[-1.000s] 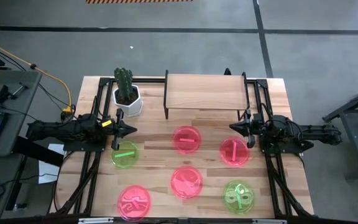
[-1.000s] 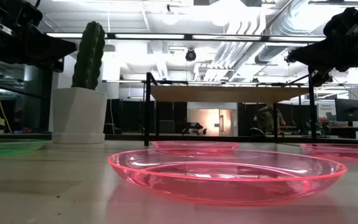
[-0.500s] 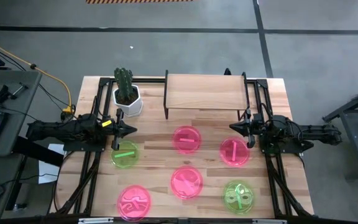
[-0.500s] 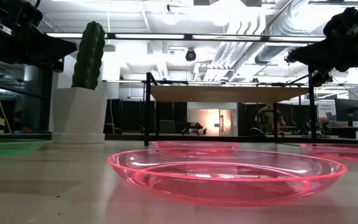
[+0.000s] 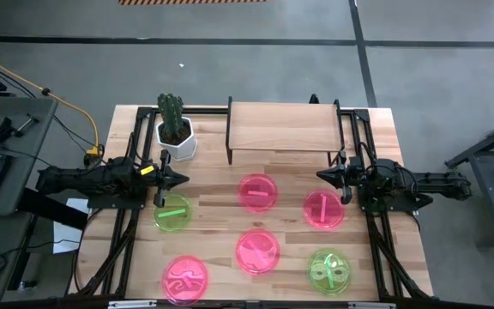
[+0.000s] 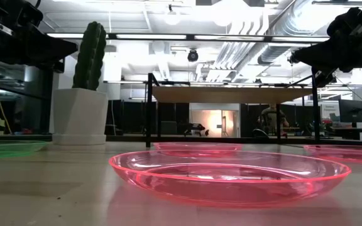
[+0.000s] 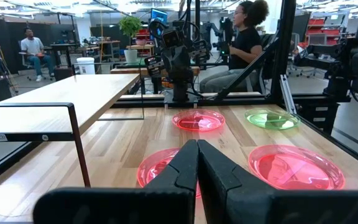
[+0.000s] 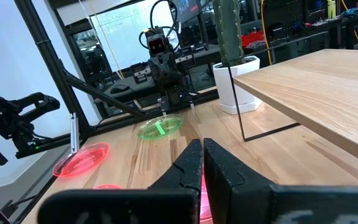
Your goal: Place and stack plates onto a shelf
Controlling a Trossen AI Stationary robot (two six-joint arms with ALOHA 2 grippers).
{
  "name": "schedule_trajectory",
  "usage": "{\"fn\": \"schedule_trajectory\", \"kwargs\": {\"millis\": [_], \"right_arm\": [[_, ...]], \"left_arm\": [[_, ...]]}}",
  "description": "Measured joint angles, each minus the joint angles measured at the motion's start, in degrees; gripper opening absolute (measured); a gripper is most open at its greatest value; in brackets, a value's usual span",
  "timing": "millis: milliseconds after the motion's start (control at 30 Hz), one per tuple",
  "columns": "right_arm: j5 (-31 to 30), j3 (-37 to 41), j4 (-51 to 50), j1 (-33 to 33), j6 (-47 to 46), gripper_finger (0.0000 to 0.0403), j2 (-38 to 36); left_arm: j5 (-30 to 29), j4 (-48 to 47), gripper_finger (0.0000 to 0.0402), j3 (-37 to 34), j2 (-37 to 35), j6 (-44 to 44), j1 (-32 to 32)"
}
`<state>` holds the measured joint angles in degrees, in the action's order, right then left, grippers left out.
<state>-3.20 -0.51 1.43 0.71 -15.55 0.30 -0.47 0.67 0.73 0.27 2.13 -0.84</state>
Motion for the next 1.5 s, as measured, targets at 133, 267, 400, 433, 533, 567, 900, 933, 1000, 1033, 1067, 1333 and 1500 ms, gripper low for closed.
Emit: {"fn": "schedule_trajectory", "kwargs": {"millis": [133,267,400,433,533,567,900,933,1000,1033,1067,1333,1500], "right_arm": [[0.0,0.0,0.0,0.0,0.1,0.0000,0.0],[0.0,0.0,0.0,0.0,0.1,0.0000,0.0],[-0.2,0.0,0.1,0.0,0.6,0.0000,0.0],[-0.4,0.0,0.4,0.0,0.4,0.0000,0.0],[-1.7,0.0,4.9,0.0,-2.9,0.0000,0.0],[-2.8,0.0,7.5,0.0,-3.9,0.0000,0.1],[12.9,-1.3,36.0,-3.8,-3.7,0.0000,10.9],[12.6,-2.4,35.4,-4.8,-2.9,0.0000,13.0],[10.9,-5.0,32.6,-6.9,-0.9,0.0000,17.7],[9.7,-6.5,30.2,-7.8,-0.1,0.0000,20.3],[8.7,-8.1,27.4,-8.7,0.7,0.0000,23.1],[-10.8,-23.5,1.2,-11.0,-5.0,0.0000,41.8],[-15.2,-28.6,-8.0,-11.9,-11.6,0.0000,52.0]], "left_arm": [[0.0,0.0,0.0000,0.0,0.0,0.0,0.0],[0.0,0.0,0.0000,0.0,0.0,0.0,0.0],[0.0,0.0,0.0000,0.0,0.0,0.0,0.0],[0.0,0.0,0.0000,0.0,0.0,0.0,0.0],[0.0,0.0,0.0000,0.0,0.0,0.0,0.0],[0.0,0.0,0.0000,0.0,0.0,0.0,0.0],[0.0,0.5,0.0000,0.0,0.0,0.0,0.0],[0.0,0.5,0.0000,0.0,0.0,0.0,0.0],[0.0,0.5,0.0000,0.0,0.0,0.0,0.0],[0.0,0.5,0.0000,0.0,0.0,0.0,0.0],[0.0,0.5,0.0000,0.0,0.0,0.0,0.0],[0.0,0.5,0.0000,0.0,0.0,0.0,0.0],[0.0,0.5,0.0000,0.0,0.0,0.0,0.0]]}}
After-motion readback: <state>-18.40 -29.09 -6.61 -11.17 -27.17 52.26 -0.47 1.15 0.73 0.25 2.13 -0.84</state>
